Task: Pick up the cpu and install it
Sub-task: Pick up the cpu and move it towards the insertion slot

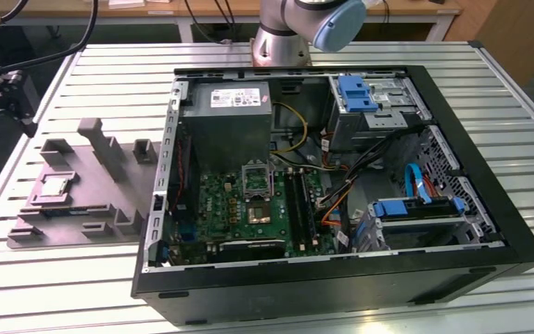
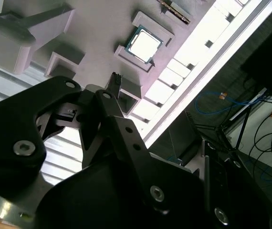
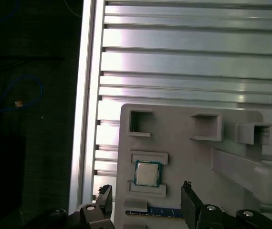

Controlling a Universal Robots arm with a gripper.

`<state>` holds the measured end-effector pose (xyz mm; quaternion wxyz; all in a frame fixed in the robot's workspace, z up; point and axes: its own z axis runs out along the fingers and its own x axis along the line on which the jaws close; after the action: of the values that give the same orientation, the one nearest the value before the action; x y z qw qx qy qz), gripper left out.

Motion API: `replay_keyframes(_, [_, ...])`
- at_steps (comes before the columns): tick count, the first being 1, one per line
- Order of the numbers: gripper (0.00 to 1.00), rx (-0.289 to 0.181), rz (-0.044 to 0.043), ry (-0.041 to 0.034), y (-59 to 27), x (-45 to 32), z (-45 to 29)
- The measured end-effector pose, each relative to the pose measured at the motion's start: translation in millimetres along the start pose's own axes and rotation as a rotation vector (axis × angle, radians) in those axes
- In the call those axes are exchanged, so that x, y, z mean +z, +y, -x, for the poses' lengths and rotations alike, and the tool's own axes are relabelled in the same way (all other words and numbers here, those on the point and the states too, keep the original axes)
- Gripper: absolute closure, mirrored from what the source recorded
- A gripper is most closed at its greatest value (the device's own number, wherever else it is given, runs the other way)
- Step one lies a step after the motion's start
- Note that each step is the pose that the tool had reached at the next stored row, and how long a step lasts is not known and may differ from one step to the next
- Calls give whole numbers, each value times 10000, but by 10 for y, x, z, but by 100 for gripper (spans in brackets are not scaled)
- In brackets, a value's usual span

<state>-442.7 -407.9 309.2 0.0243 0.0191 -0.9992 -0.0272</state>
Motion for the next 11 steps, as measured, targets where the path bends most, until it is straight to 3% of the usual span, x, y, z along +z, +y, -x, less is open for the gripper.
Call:
replay_keyframes(1, [32, 0, 0, 0, 0, 0, 0])
replay_keyframes(10, [31, 0, 0, 1, 0, 3, -2])
replay_keyframes(11, [25, -1, 1, -2, -1, 11, -1])
